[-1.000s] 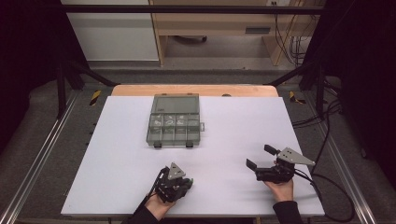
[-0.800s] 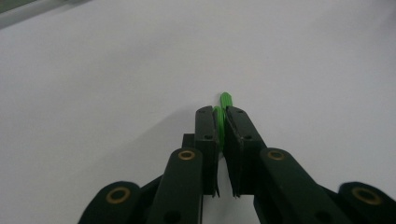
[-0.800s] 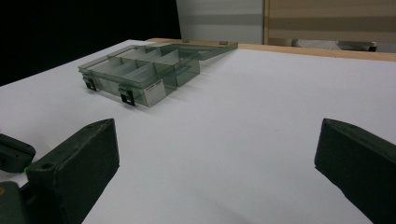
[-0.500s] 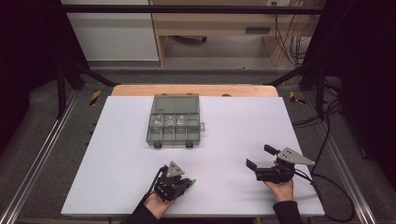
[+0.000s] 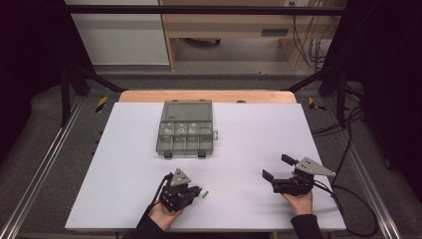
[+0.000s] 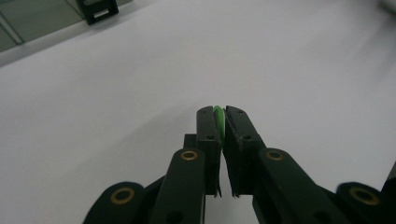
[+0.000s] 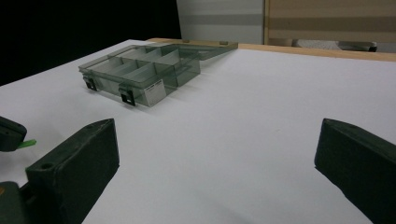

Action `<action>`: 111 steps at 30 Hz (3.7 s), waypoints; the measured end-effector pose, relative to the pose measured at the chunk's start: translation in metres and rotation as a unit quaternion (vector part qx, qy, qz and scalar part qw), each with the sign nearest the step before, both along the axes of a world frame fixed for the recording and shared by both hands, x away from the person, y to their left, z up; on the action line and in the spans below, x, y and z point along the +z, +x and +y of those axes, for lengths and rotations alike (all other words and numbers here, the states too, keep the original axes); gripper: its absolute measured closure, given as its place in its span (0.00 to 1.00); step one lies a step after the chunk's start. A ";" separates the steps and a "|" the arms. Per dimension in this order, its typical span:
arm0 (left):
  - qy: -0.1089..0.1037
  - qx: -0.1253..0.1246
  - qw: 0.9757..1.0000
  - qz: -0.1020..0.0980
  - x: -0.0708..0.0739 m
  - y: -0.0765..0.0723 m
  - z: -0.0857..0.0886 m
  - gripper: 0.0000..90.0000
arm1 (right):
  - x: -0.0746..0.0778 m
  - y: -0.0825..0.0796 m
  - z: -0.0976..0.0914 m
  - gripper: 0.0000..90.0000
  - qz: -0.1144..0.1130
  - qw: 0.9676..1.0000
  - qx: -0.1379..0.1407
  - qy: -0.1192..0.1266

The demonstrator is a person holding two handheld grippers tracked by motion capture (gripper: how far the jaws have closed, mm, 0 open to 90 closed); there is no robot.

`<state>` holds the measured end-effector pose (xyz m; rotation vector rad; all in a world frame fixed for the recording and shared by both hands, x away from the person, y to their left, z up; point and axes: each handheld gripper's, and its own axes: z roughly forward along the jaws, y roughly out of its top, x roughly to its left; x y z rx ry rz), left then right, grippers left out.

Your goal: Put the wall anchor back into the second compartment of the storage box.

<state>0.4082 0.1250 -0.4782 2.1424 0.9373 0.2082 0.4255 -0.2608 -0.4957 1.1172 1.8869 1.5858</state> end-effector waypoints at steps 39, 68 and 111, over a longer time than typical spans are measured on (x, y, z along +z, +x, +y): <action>-0.032 0.046 0.995 -0.078 0.064 0.054 0.032 0.94 | -0.001 0.000 0.000 0.00 -0.002 1.000 -0.001 -0.005; -0.023 0.097 0.992 -0.076 0.073 0.159 0.036 0.94 | -0.001 0.001 0.001 0.00 0.000 1.000 -0.001 -0.008; 0.073 0.104 0.992 -0.025 0.015 0.210 0.034 0.93 | -0.001 0.001 0.000 0.00 0.003 1.000 -0.001 -0.006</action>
